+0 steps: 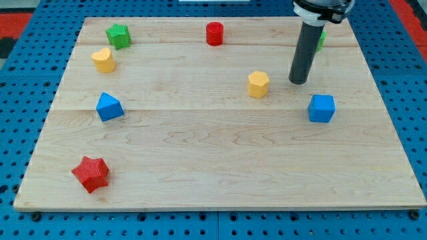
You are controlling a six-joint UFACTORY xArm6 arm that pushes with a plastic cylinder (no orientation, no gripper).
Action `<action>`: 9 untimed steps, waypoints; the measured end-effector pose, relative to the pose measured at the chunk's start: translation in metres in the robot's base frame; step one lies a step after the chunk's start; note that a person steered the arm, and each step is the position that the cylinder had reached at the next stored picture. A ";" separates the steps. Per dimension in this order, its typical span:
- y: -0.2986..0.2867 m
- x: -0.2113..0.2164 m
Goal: Place the green circle diagonally to the bottom right of the yellow hexagon
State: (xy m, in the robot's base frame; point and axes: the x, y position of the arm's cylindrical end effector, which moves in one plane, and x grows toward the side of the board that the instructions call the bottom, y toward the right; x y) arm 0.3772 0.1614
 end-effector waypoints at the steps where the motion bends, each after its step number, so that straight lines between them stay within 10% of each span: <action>1: 0.047 0.000; 9: 0.070 -0.161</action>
State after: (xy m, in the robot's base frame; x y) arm 0.2162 0.2312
